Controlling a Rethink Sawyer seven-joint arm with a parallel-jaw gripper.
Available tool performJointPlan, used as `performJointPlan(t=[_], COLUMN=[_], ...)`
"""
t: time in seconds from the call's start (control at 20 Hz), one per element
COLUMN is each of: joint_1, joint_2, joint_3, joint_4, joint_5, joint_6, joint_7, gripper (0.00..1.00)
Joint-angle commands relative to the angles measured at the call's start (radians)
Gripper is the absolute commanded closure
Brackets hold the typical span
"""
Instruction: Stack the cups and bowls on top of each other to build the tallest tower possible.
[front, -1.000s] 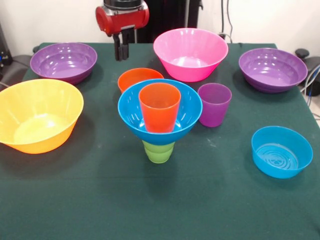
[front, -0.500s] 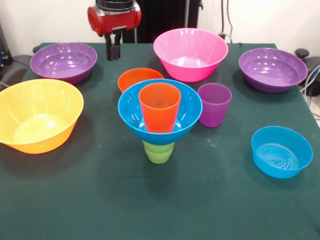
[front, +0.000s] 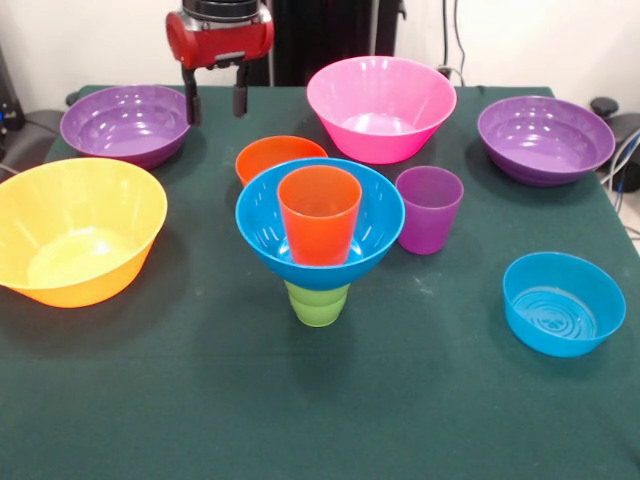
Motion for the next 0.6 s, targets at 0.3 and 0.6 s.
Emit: performJointPlan(t=[0.3, 0.6], joint_1=[0.037, 0.039], joint_2=[0.038, 0.021], joint_3=[0.005, -0.022], joint_4=[-0.035, -0.017], joint_5=[-0.023, 0.034], joint_6=[-0.077, -0.187], joint_7=[0.136, 0.236], gripper=[0.0, 0.0])
